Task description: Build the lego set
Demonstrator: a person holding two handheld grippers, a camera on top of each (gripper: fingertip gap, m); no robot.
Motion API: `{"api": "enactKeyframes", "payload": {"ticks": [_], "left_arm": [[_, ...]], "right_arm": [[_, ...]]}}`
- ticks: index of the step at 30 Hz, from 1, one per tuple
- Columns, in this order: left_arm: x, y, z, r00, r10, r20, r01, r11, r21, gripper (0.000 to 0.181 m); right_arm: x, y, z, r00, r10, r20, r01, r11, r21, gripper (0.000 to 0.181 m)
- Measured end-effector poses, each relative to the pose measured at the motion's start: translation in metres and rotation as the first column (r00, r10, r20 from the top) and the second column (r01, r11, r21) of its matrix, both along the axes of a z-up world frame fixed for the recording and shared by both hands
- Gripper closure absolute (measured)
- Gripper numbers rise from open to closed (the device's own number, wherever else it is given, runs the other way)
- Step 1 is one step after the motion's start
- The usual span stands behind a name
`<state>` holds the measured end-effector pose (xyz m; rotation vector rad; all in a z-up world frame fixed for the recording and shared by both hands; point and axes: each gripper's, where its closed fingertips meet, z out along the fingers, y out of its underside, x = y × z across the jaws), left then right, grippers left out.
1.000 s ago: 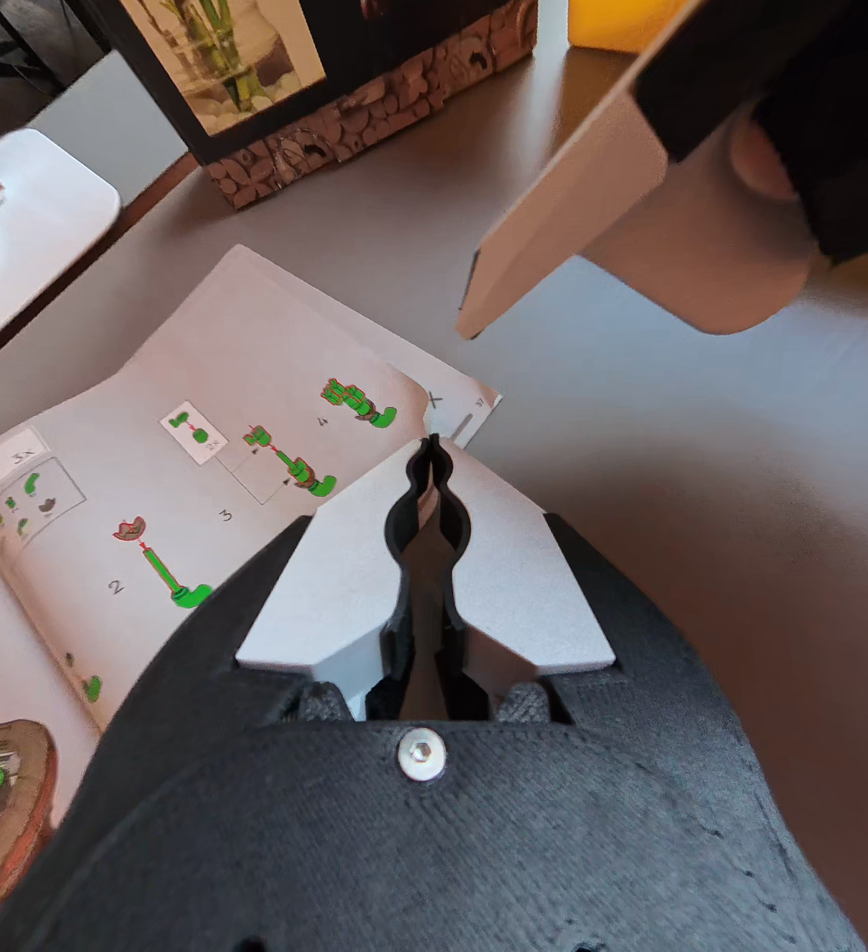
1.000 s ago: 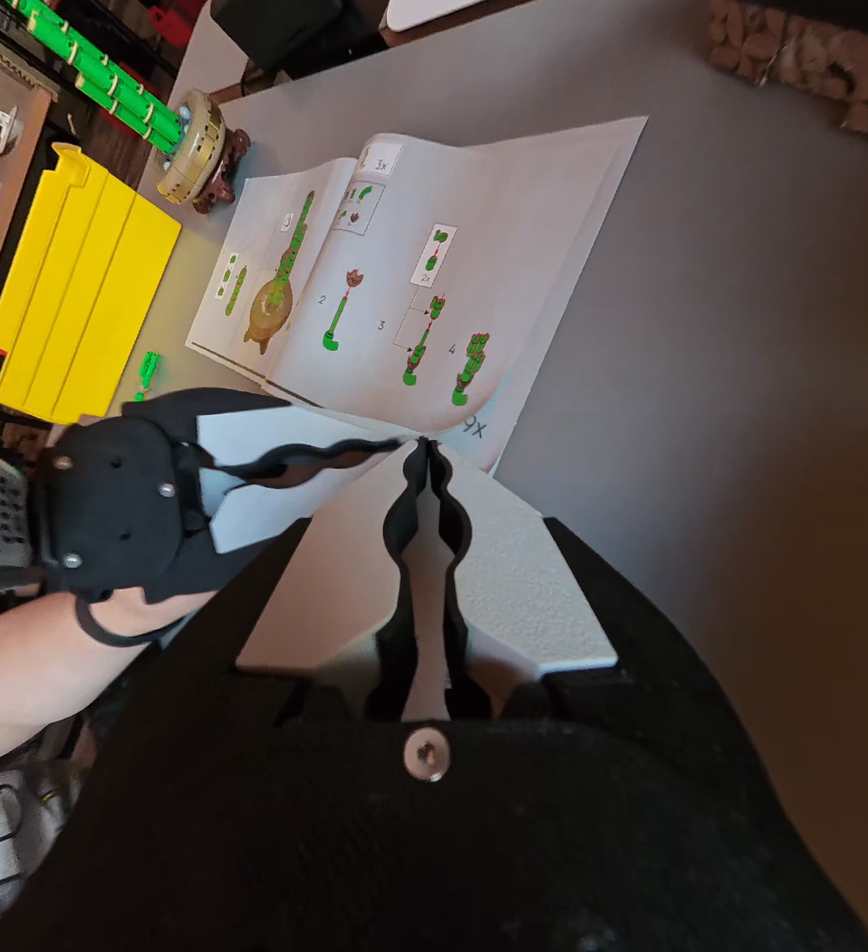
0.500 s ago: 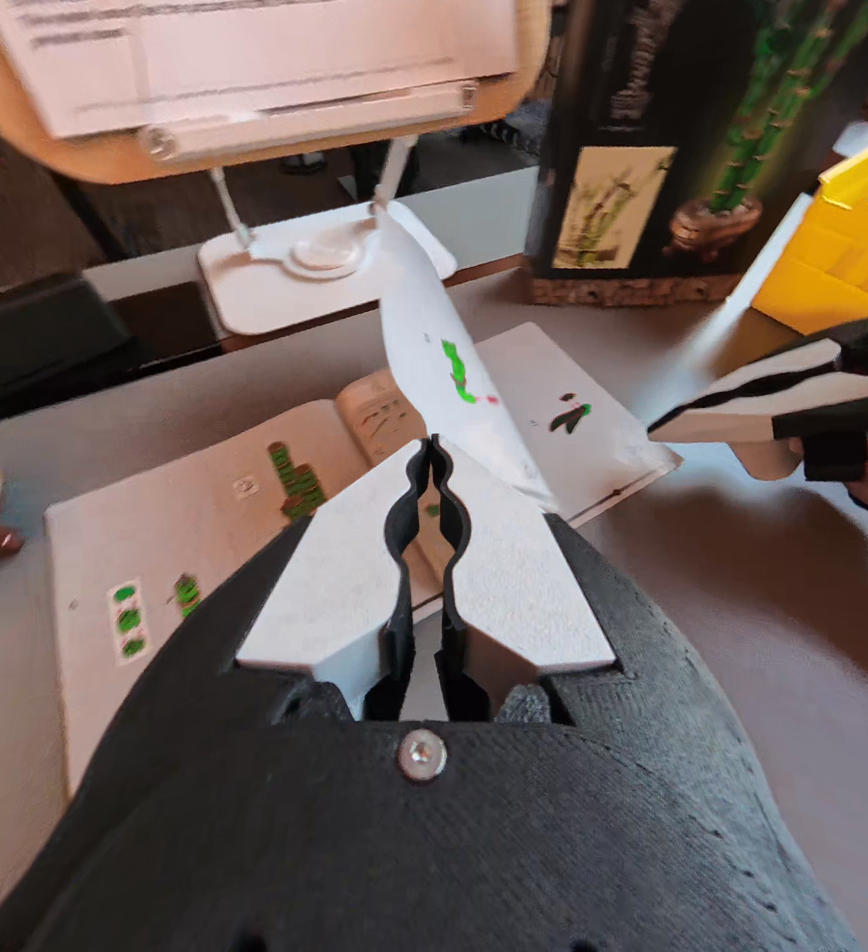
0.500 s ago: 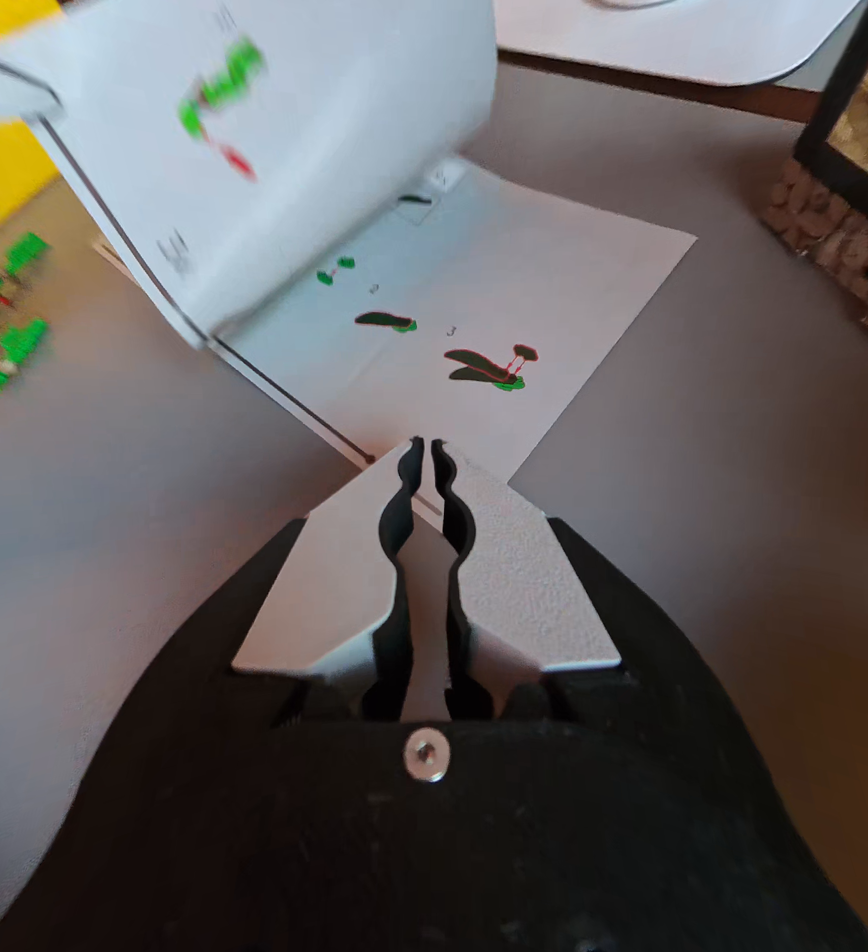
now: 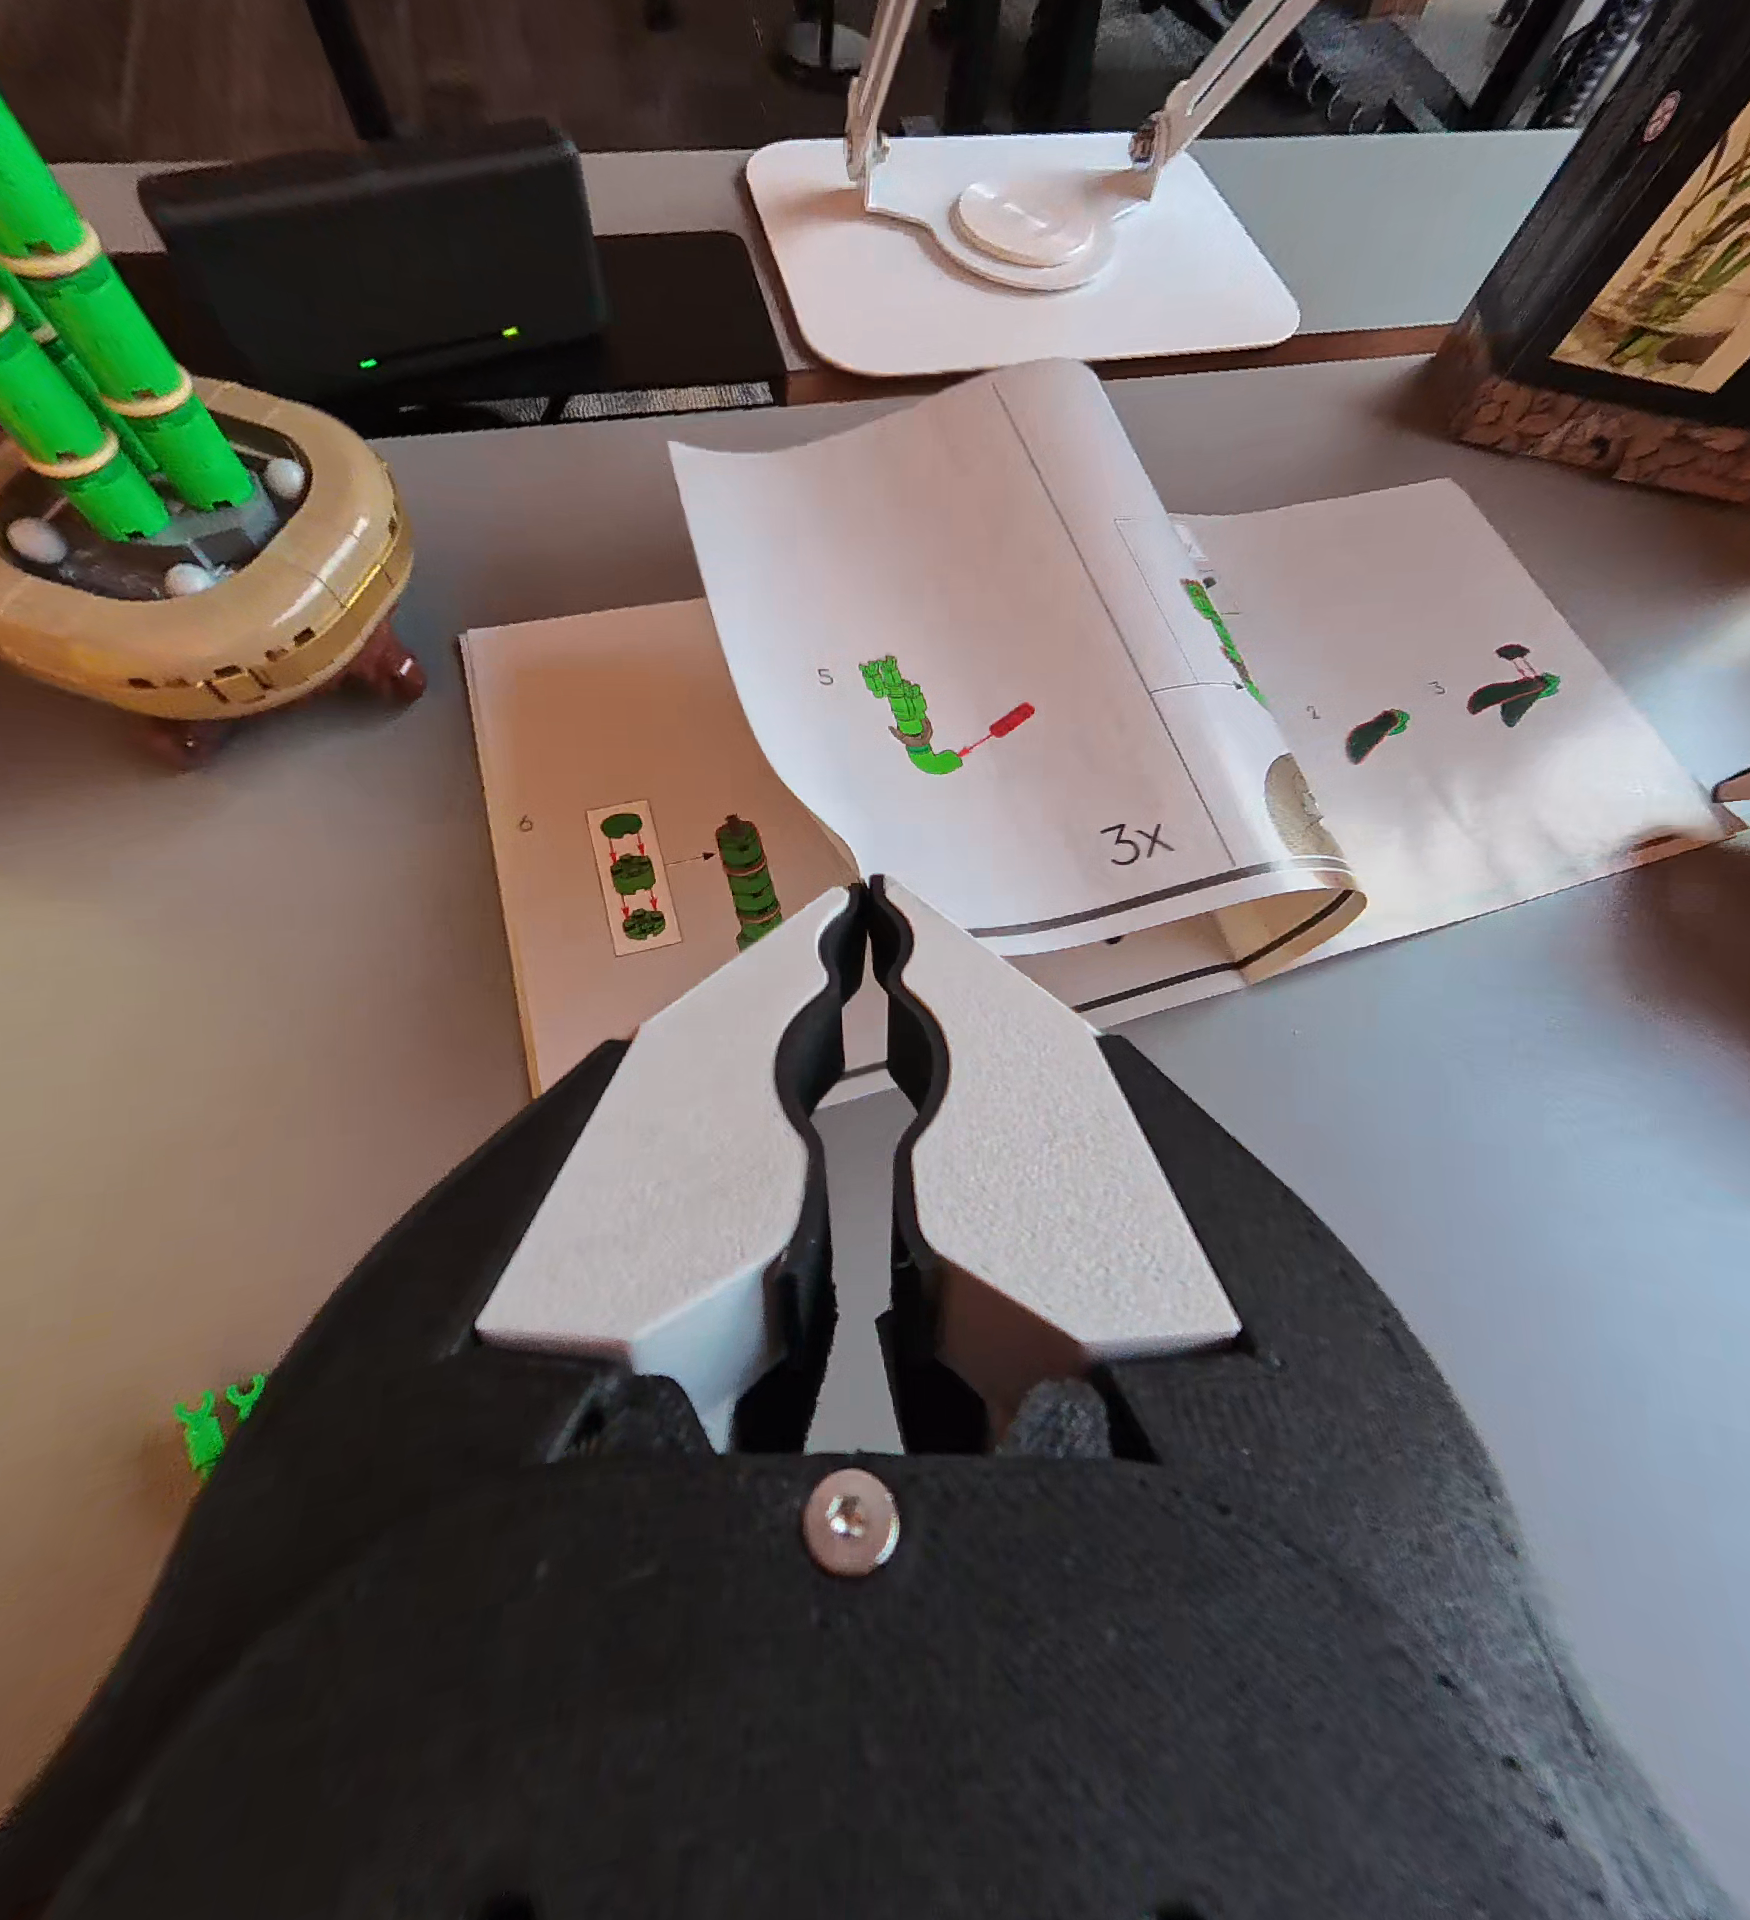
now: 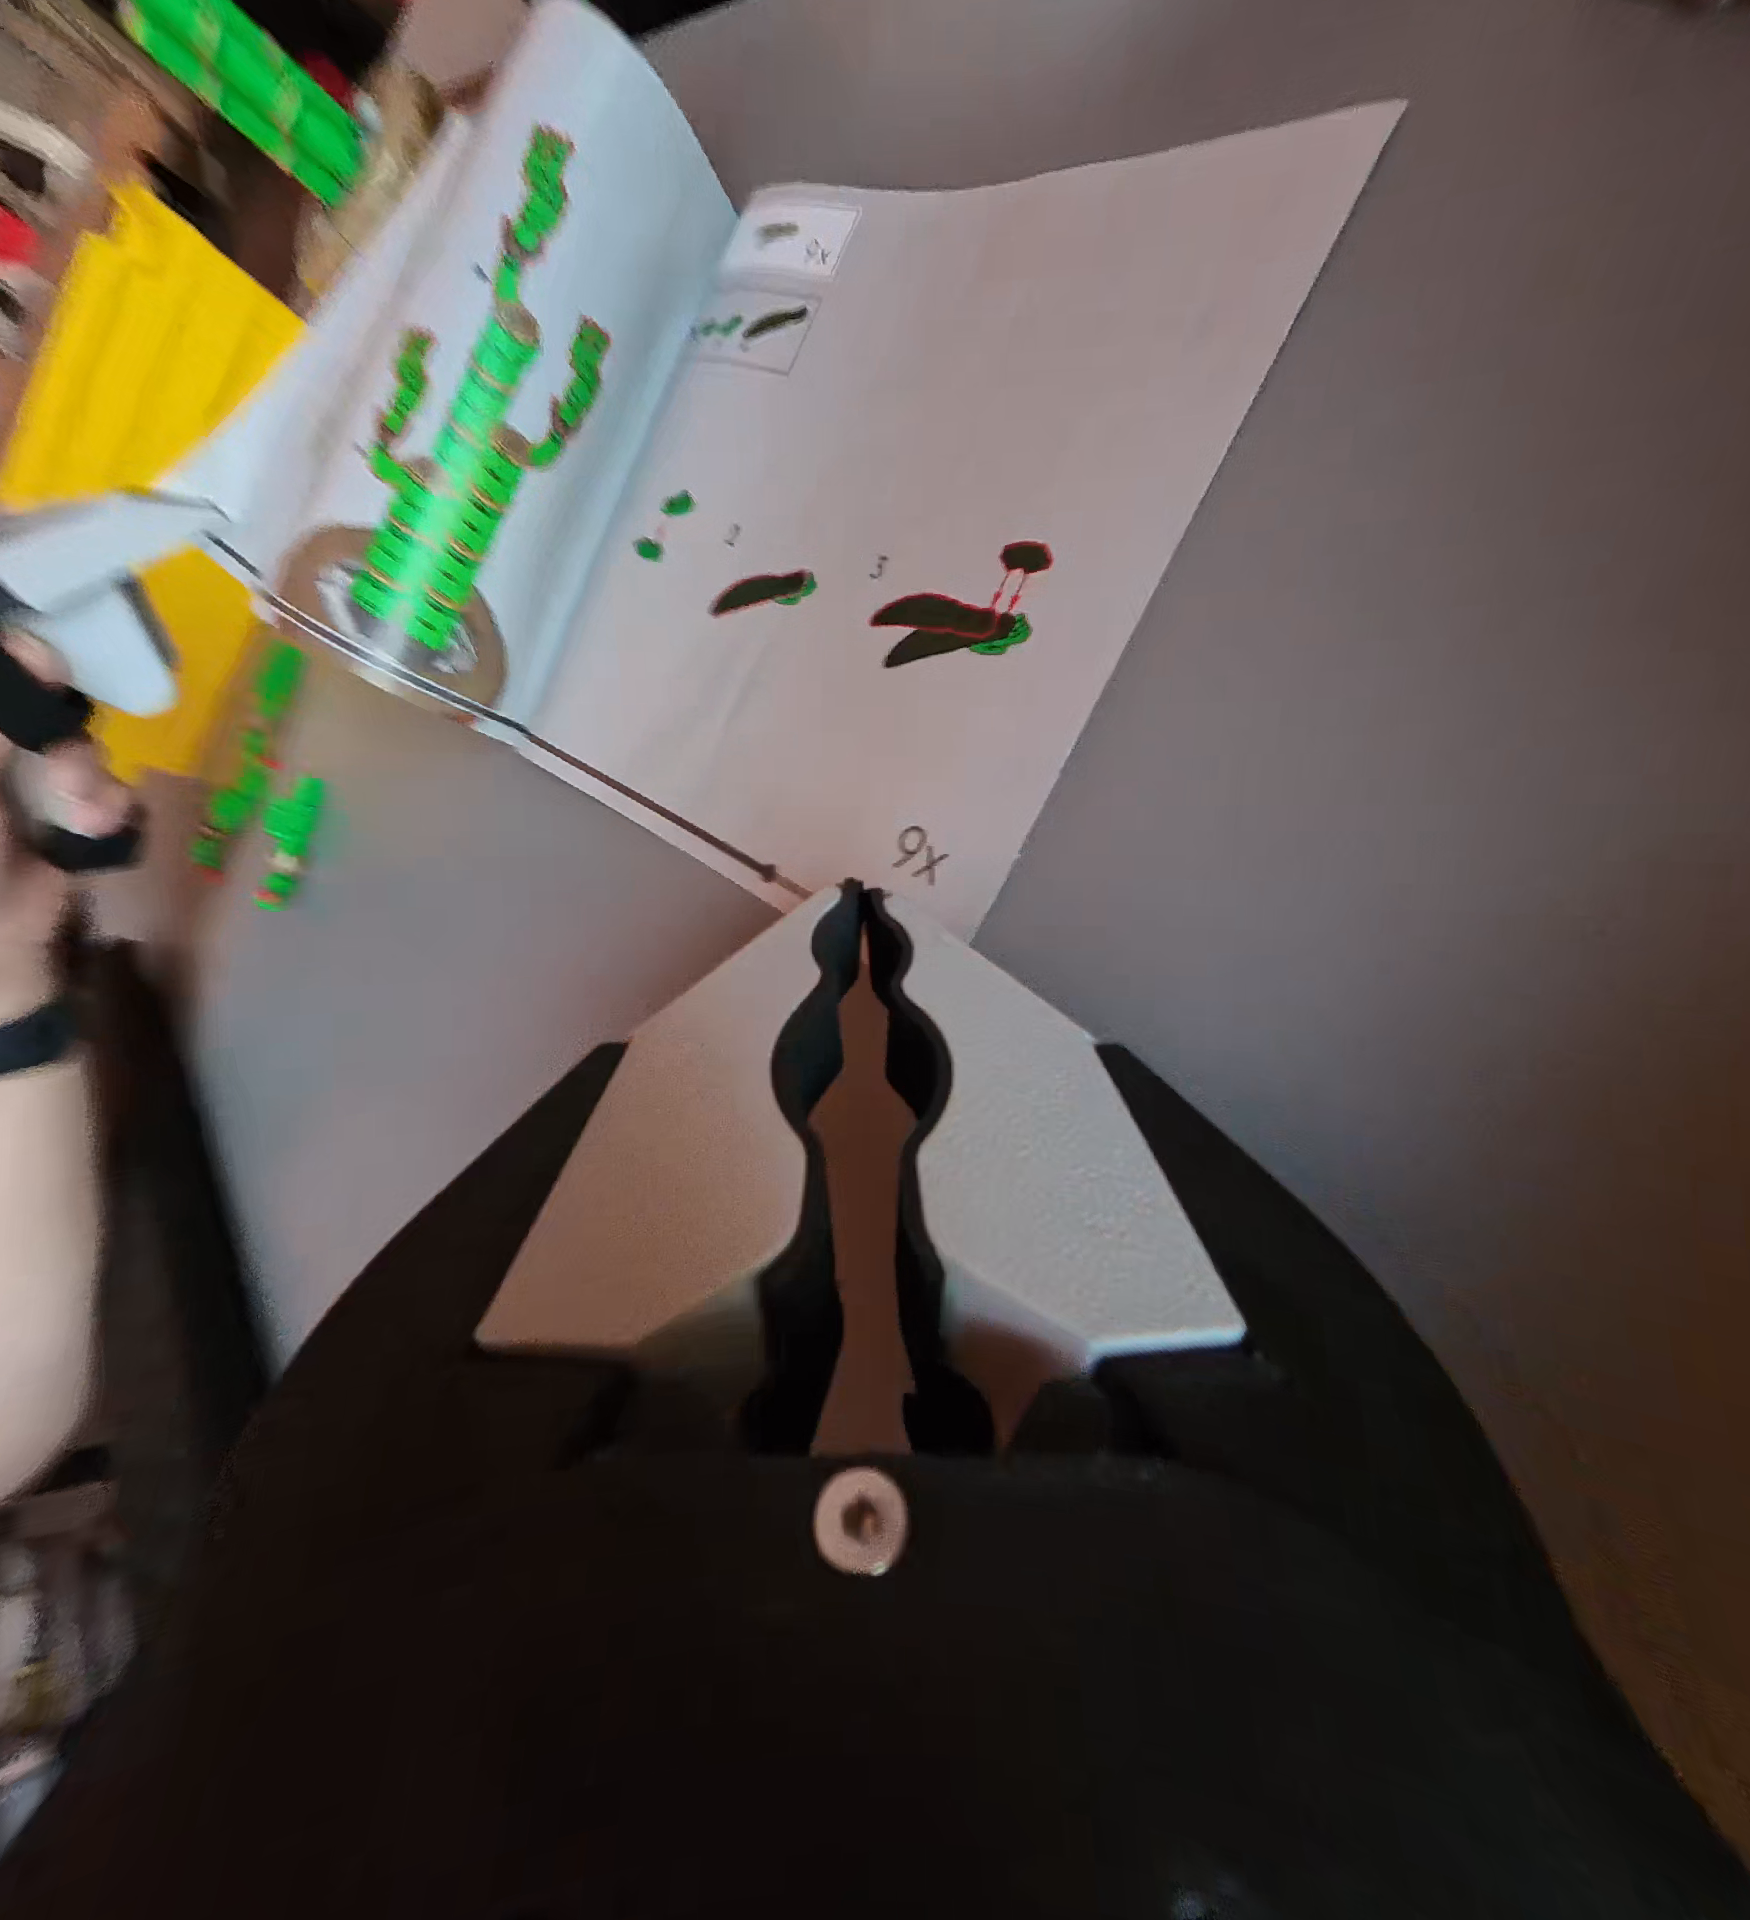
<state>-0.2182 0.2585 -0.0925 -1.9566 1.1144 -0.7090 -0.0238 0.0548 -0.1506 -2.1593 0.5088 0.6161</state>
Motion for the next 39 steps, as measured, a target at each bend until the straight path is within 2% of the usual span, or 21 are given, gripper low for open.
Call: {"api": "enactKeyframes", "payload": {"ticks": [4, 11, 18, 22, 27, 33, 37, 39], "left_arm": [[-0.003, 0.001, 0.000, 1.000, -0.001, -0.002, 0.001, 1.000, -0.003, 0.181], [-0.015, 0.010, -0.002, 0.997, 0.032, -0.075, -0.028, 0.998, 0.050, 0.181], [-0.029, 0.021, -0.027, 0.966, 0.062, -0.252, -0.043, 0.996, 0.079, 0.181], [-0.038, 0.027, -0.039, 0.943, 0.085, -0.321, -0.060, 0.994, 0.087, 0.181], [-0.048, 0.037, -0.050, 0.924, 0.116, -0.364, -0.094, 0.993, 0.078, 0.181], [-0.045, 0.037, -0.063, 0.909, 0.094, -0.405, -0.072, 0.995, 0.070, 0.181], [-0.047, 0.038, -0.068, 0.898, 0.093, -0.430, -0.071, 0.995, 0.066, 0.181], [-0.048, 0.039, -0.069, 0.900, 0.094, -0.425, -0.081, 0.995, 0.050, 0.181]], "right_arm": [[-0.002, 0.001, 0.007, 0.972, -0.042, -0.230, 0.055, 0.997, 0.049, 0.181], [-0.004, -0.003, -0.004, 0.915, -0.066, -0.397, 0.072, 0.997, 0.000, 0.181], [-0.007, -0.007, -0.010, 0.929, -0.067, -0.364, 0.049, 0.997, -0.057, 0.181], [-0.006, -0.007, -0.010, 0.914, -0.079, -0.399, 0.058, 0.996, -0.062, 0.181], [-0.003, -0.011, -0.010, 0.908, -0.090, -0.409, 0.068, 0.995, -0.068, 0.181], [0.005, -0.016, -0.010, 0.904, -0.111, -0.412, 0.094, 0.994, -0.060, 0.181], [0.005, -0.017, -0.010, 0.920, -0.117, -0.373, 0.103, 0.993, -0.058, 0.181], [0.004, -0.013, -0.006, 0.947, -0.104, -0.304, 0.096, 0.995, -0.039, 0.181]]}}
